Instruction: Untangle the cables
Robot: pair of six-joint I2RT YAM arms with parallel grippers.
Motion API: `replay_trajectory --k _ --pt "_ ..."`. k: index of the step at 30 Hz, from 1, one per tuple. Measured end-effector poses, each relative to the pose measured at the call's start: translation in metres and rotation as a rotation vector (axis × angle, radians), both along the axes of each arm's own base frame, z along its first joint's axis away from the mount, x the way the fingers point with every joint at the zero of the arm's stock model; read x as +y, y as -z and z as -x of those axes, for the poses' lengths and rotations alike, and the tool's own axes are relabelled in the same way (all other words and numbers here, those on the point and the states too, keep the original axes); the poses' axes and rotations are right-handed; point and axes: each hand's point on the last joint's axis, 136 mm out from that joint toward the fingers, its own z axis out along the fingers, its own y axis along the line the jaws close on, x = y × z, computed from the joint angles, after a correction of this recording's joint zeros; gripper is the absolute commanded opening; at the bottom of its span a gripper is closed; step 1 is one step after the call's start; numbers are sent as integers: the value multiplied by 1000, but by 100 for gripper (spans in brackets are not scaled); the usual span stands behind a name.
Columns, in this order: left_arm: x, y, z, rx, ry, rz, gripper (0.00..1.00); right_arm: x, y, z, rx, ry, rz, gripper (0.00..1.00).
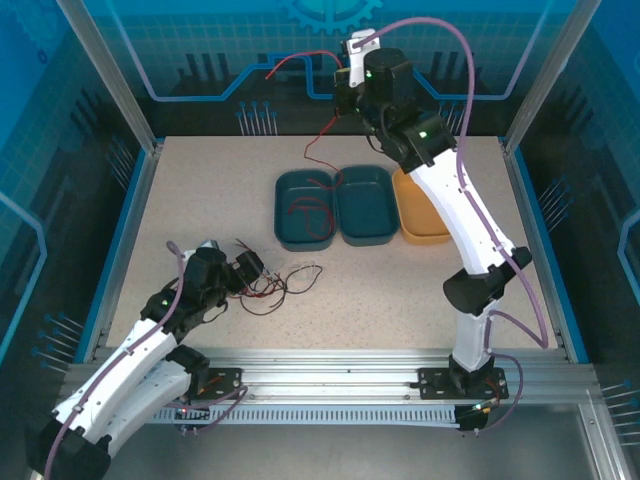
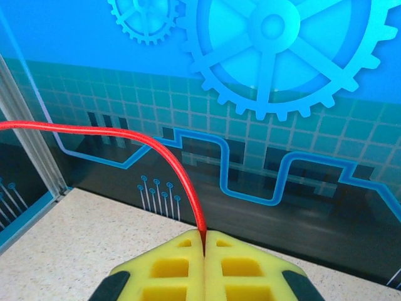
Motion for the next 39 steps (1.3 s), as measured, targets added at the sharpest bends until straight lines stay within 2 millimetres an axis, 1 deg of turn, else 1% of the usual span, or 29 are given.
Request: replay_trajectory --k 5,10,13,16,18,21,23,29,31,34,36,39 --pt "0 -2 1 -7 0 3 99 13 21 -20 8 2 23 0" --pt "1 -1 1 -2 0 0 99 26 57 -37 65 -6 50 0" --pt "1 0 2 -1 0 0 99 30 87 -40 129 -6 71 0" --pt "1 0 2 1 0 -1 99 32 127 -41 214 -1 96 0" --pt "1 1 3 5 0 -3 99 31 160 -39 292 3 118 0" --pt "1 1 3 7 0 -4 99 27 193 -31 386 12 146 0" --pt "1 1 3 9 0 -4 99 25 203 -25 428 19 153 0" --pt "1 6 3 29 1 -13 99 17 214 -7 511 33 176 0" --pt "1 7 3 33 2 -15 99 16 223 0 540 39 196 0" --pt "1 8 3 34 3 -17 99 14 241 9 590 43 232 0" --pt "1 8 3 35 3 -16 99 12 251 12 613 52 258 0" --pt "0 8 3 36 6 -14 99 11 262 9 627 67 280 0"
